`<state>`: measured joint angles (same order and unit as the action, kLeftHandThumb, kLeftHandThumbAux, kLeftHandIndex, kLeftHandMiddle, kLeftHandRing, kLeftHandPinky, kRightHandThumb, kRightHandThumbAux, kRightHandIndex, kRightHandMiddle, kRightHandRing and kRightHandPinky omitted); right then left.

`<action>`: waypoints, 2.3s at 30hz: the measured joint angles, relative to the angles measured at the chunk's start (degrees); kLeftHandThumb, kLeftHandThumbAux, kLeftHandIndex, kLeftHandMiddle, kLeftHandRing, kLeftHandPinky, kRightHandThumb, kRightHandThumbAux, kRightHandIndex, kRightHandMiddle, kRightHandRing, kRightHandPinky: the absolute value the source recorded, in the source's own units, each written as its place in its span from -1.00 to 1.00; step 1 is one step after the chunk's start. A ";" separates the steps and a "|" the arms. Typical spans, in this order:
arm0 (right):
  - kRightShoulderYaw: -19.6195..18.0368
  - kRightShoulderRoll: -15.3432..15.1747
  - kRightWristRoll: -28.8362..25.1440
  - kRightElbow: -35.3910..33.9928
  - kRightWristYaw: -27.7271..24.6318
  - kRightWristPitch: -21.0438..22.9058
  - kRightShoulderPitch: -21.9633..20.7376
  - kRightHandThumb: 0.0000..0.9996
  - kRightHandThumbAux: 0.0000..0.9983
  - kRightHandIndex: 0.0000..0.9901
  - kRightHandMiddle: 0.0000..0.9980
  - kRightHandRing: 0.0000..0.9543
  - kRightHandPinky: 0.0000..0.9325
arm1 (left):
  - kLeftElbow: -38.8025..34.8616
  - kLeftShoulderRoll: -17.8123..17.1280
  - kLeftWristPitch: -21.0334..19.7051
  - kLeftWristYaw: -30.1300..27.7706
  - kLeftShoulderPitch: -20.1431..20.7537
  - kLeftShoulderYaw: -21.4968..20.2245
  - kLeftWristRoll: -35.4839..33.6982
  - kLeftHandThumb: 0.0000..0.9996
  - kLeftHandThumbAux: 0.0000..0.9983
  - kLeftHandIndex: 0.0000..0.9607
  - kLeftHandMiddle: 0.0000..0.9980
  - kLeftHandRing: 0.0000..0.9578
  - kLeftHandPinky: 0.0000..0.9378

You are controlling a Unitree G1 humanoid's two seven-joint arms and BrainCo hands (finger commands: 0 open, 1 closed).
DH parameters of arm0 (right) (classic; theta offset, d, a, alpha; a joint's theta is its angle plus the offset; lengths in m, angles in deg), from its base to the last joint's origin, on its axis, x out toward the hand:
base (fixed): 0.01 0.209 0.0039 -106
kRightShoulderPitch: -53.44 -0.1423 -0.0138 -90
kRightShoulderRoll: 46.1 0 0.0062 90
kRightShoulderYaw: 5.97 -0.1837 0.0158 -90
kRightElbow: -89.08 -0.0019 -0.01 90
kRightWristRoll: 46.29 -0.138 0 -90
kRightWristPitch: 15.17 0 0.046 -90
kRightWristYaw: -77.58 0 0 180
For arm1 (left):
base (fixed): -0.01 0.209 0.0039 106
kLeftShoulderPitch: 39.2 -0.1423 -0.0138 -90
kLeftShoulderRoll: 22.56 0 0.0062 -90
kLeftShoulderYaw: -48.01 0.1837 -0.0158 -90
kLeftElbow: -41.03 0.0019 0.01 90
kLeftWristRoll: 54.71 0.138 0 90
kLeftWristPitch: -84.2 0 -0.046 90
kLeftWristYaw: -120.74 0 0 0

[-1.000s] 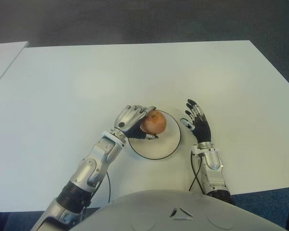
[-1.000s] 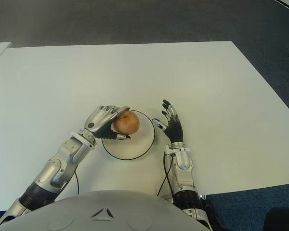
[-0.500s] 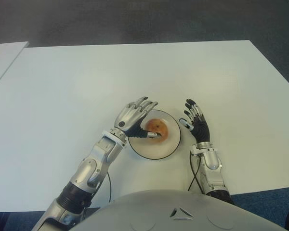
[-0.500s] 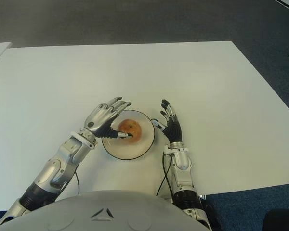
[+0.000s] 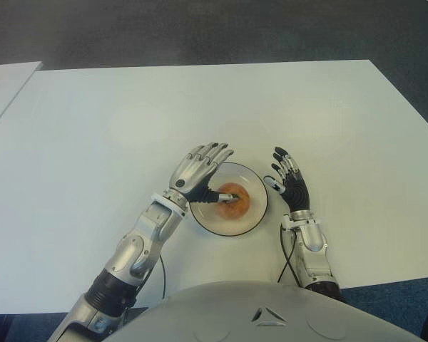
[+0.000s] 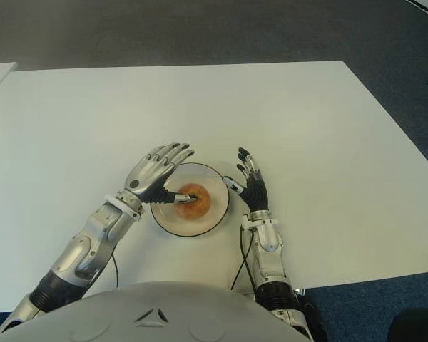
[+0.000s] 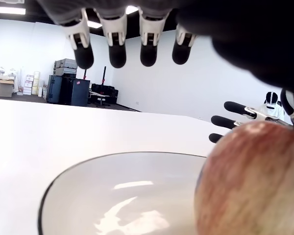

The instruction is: Put the apples into the plate.

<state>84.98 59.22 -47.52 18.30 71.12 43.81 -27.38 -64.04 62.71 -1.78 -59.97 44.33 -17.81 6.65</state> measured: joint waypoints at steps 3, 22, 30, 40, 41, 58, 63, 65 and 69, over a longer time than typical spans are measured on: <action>0.00 0.00 -0.01 0.05 -0.04 -0.02 -0.01 -0.69 0.20 -0.80 -0.89 -1.00 -1.00 | 0.00 -0.01 -0.07 0.00 0.00 0.00 0.02 -0.54 -0.37 -1.00 -1.00 -1.00 -1.00; 0.20 0.06 0.31 0.25 -0.02 -0.29 -0.32 -0.64 0.26 -0.79 -0.89 -1.00 -1.00 | -4.61 11.23 -3.63 8.06 -10.99 -16.55 -25.12 -0.73 -0.26 -0.86 -0.90 -0.91 -0.77; 0.00 0.03 0.16 0.29 -0.08 -0.26 -0.21 -0.63 0.26 -0.80 -0.90 -1.00 -1.00 | -1.79 23.66 2.48 12.86 -23.44 -20.41 -43.87 -0.83 -0.19 -0.54 -0.81 -0.83 -0.66; -0.04 0.19 -0.11 0.50 -0.04 0.23 -0.31 -0.63 0.26 -0.79 -0.89 -1.00 -1.00 | 10.67 26.24 18.11 14.61 -23.55 -25.12 -54.17 -0.85 -0.13 -0.52 -0.77 -0.79 -0.70; -0.06 0.24 -0.23 0.50 -0.03 0.23 -0.31 -0.62 0.26 -0.79 -0.89 -1.00 -1.00 | 11.39 26.19 18.64 14.88 -23.43 -25.22 -53.74 -0.85 -0.13 -0.52 -0.78 -0.79 -0.71; -0.15 0.02 -0.42 -0.48 0.34 0.89 0.15 -0.68 0.20 -0.81 -0.90 -1.00 -1.00 | 25.70 25.06 30.19 17.17 -18.06 -25.44 -51.27 -0.82 0.12 -0.58 -0.81 -0.84 -0.71; -0.04 -0.29 -1.01 -2.16 -0.09 1.92 1.34 -0.68 0.18 -0.84 -0.91 -1.00 -1.00 | 23.06 25.84 28.95 15.94 -20.34 -23.63 -53.44 -0.71 0.21 -0.54 -0.77 -0.82 -0.70; 0.02 -0.35 -1.24 -3.16 -0.45 2.47 2.14 -0.68 0.17 -0.86 -0.91 -1.00 -1.00 | 21.00 25.82 27.48 15.21 -21.79 -22.40 -53.70 -0.69 0.23 -0.53 -0.76 -0.82 -0.70; 0.12 -0.33 -1.71 -5.19 -0.89 4.07 3.77 -0.67 0.17 -0.87 -0.93 -1.00 -1.00 | 18.71 26.30 25.85 14.25 -24.26 -20.55 -54.95 -0.64 0.24 -0.55 -0.73 -0.76 -0.61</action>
<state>85.11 58.89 -49.23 13.11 70.24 47.88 -23.61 -45.33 89.00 24.08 -45.72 20.07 -38.36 -48.31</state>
